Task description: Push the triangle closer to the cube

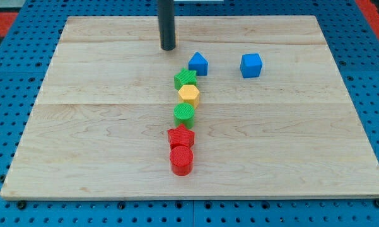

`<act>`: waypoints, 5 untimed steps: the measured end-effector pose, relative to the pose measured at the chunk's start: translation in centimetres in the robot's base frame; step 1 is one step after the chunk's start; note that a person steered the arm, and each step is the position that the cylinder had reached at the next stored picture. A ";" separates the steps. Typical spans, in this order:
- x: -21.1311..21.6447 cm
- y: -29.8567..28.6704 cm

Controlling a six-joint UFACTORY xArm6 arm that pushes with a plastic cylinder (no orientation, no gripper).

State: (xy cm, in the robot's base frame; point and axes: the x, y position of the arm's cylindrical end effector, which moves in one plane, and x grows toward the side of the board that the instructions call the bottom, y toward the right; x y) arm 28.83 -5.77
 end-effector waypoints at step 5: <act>7.2 -1.4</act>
State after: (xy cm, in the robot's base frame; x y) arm 36.05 -7.15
